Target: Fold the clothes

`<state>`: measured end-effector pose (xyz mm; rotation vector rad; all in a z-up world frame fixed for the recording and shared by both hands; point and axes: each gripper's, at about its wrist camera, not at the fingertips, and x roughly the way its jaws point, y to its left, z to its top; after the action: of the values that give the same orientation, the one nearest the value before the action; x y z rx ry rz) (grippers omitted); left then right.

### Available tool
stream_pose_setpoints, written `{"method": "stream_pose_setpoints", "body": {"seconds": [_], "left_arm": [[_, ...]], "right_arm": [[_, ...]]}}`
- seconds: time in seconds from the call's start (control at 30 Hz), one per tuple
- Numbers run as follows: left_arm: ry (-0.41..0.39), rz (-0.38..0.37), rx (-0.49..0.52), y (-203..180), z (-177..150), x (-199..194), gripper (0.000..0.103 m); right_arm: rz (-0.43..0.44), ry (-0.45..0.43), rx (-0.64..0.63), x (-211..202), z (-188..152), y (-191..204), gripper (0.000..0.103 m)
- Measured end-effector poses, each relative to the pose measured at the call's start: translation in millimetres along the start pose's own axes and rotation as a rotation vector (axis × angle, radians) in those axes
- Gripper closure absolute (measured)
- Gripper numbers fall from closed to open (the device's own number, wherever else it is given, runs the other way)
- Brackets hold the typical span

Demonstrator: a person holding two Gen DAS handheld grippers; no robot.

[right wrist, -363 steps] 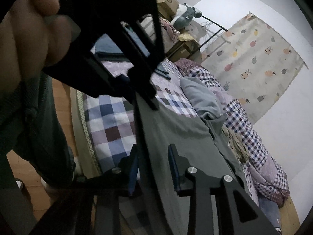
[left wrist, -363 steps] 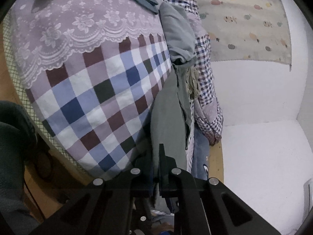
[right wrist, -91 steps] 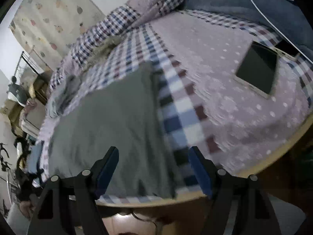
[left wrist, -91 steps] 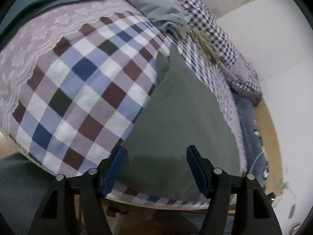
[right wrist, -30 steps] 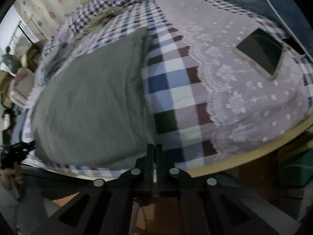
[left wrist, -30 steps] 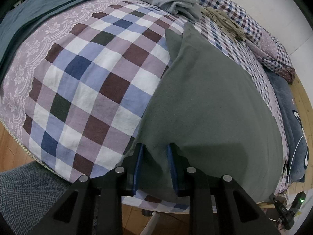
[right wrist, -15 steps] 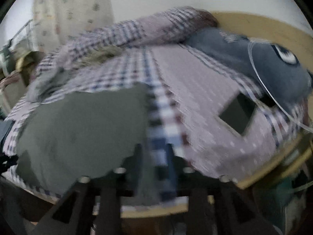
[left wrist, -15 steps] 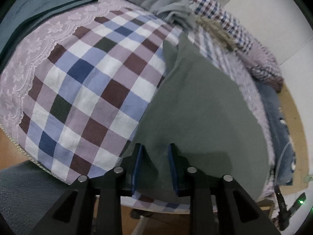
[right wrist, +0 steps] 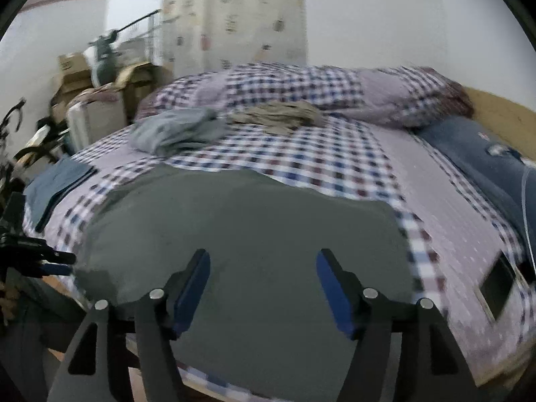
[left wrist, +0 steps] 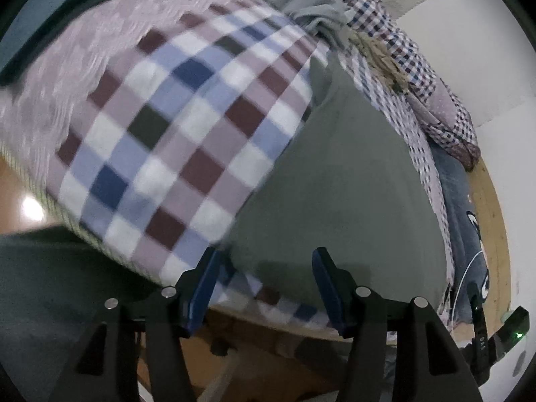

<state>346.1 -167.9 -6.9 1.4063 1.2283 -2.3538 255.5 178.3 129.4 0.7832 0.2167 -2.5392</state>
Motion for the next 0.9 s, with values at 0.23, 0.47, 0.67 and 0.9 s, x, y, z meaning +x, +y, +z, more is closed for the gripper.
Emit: {"method": "stream_pose_setpoints", "body": {"seconds": [0.23,0.47,0.67,0.9], "left_arm": [[0.012,-0.04,-0.09,12.6,-14.5,5.5,0.042],[-0.015,-0.15,-0.141,17.5,-11.2,14.4,0.043],[-0.052,-0.285,-0.192,25.3,-6.6,3.5,0.059],[-0.082,-0.434,-0.234,33.8,-2.4,-6.4,0.06]], "right_arm": [[0.072,-0.022,-0.187,16.2,2.5,61.7,0.03],[0.084,-0.068,-0.422,24.4,-14.6,136.0,0.025],[0.13,-0.085,-0.617,35.1,-39.6,197.1,0.024],[0.197,-0.119,-0.803,49.4,-73.7,256.7,0.024]]}}
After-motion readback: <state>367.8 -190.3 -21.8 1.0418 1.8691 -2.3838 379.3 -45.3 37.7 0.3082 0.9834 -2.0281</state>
